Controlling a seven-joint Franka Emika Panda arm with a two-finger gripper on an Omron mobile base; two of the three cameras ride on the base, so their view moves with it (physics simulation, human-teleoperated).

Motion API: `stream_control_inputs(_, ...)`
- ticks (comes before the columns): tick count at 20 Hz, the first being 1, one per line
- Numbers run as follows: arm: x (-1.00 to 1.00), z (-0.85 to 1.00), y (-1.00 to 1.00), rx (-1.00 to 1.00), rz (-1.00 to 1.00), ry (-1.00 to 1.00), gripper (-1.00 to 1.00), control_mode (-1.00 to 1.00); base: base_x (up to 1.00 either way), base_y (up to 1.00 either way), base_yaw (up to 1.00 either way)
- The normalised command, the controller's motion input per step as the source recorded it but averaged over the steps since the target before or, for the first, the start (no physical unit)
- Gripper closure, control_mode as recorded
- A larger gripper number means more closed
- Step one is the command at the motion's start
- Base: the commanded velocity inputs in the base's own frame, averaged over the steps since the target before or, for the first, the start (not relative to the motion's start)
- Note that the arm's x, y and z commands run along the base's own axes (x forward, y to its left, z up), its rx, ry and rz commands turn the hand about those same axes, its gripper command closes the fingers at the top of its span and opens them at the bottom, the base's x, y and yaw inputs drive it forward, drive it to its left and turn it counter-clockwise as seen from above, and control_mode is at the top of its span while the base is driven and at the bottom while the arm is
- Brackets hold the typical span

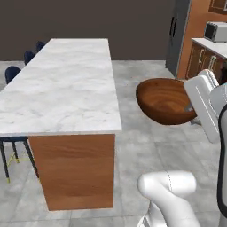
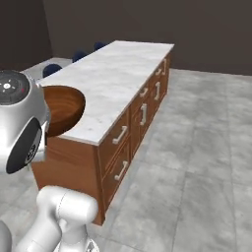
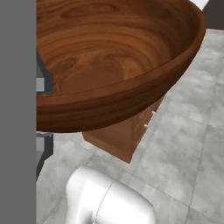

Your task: Pick up the bowls from the cabinet and place each bowl in front of a stool on the dining counter.

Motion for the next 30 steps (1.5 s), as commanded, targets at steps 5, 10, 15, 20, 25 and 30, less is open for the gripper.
stream_control_inputs(5,0.0,0.0,0.0,0.0,0.0,0.0,1.0,1.0,0.0,1.0,-0.5)
stream_control_inputs(10,0.0,0.0,0.0,0.0,0.0,0.0,1.0,1.0,0.0,1.0,-0.29)
stream_control_inputs(15,0.0,0.0,0.0,0.0,0.0,0.0,1.0,1.0,0.09,1.0,-0.2)
stream_control_inputs(20,0.0,0.0,0.0,0.0,0.0,0.0,1.0,1.0,0.52,1.0,-0.14)
stream_control_inputs(25,0.0,0.0,0.0,0.0,0.0,0.0,1.0,1.0,0.83,1.0,-0.09)
stream_control_inputs(30,0.0,0.0,0.0,0.0,0.0,0.0,1.0,1.0,0.9,1.0,0.0)
